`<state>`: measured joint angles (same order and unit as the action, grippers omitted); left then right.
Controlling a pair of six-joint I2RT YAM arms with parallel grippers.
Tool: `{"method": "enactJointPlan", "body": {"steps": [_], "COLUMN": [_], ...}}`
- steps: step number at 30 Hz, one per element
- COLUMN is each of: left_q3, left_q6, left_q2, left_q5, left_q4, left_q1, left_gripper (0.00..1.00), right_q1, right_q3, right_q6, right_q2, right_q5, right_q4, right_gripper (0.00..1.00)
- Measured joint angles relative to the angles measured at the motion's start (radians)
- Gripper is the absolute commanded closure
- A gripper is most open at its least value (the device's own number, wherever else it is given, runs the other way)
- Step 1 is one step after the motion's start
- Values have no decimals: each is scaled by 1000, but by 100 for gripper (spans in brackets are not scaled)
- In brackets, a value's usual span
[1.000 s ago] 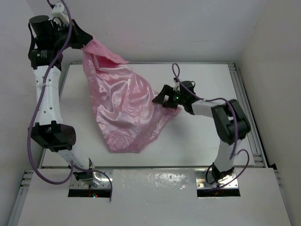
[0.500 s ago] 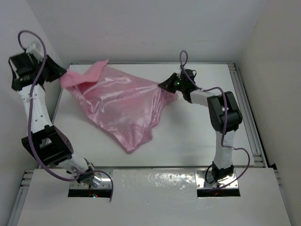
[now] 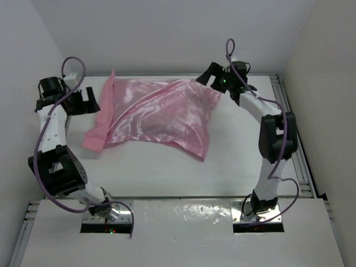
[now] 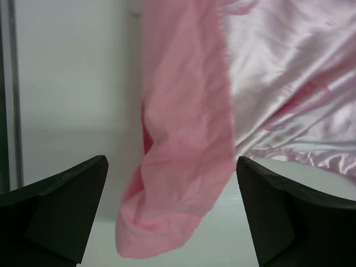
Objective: Put the pillow into the pillowcase
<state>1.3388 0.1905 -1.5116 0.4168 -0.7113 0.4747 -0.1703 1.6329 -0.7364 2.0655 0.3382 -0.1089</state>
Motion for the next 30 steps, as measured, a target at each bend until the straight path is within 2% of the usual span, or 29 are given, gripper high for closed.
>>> {"method": "enactJointPlan", "body": {"steps": [2, 5, 6, 7, 8, 9, 10, 11, 14, 17, 18, 20, 21, 22, 24, 25, 26, 27, 28, 30], "left_q3": [31, 35, 28, 14, -10, -45, -80, -108, -160, -171, -180, -201, -209, -211, -209, -206, -195, -177, -151, -83], "left_q6": [74, 201, 240, 276, 301, 328, 345, 355, 363, 366, 367, 365, 366, 364, 361, 358, 356, 352, 347, 330], "left_q2": [-2, -5, -9, -14, -14, -15, -18, -24, -63, -100, -105, -113, -119, -129, -145, -146, -146, -146, -146, -155], "left_q5": [6, 13, 3, -22, -52, -93, -134, -181, -347, -447, -471, -507, -517, -522, -501, -494, -476, -459, -439, -389], "left_q4": [-6, -46, -62, -70, -66, -63, -60, -56, -27, 19, 39, 68, 74, 73, 72, 69, 56, 46, 37, 23], "left_q1": [-72, -182, -220, -257, -286, -321, -346, -361, -375, -372, -373, -373, -372, -366, -352, -343, -324, -301, -274, -200], "left_gripper": [0, 0, 0, 0, 0, 0, 0, 0, 3, 17, 34, 53, 72, 83, 100, 100, 100, 100, 100, 100], "right_q1": [0, 1, 0, -1, -4, -11, -22, -33, -88, -145, -161, -185, -190, -192, -192, -192, -188, -179, -165, -105], "right_q3": [-186, -415, -463, -529, -577, -622, -665, -699, -789, -851, -863, -880, -886, -889, -900, -902, -908, -918, -929, -962], "right_q6": [29, 91, 107, 129, 141, 153, 164, 169, 208, 221, 220, 211, 201, 185, 147, 135, 122, 101, 76, 9], "right_q2": [-124, -277, -309, -348, -375, -397, -417, -430, -453, -454, -453, -443, -433, -418, -392, -387, -380, -372, -367, -366], "right_q5": [-7, -24, -26, -24, -21, -22, -19, -17, -13, -5, 5, 22, 30, 34, 46, 45, 48, 52, 60, 63], "right_q4": [8, 34, 47, 58, 70, 77, 90, 104, 148, 167, 168, 148, 128, 105, 39, 18, -14, -45, -68, -111], "right_gripper": [1, 28, 43, 43, 38, 29, 7, 1, 1, 1, 1, 1, 1, 1, 21, 37, 60, 93, 100, 100]}}
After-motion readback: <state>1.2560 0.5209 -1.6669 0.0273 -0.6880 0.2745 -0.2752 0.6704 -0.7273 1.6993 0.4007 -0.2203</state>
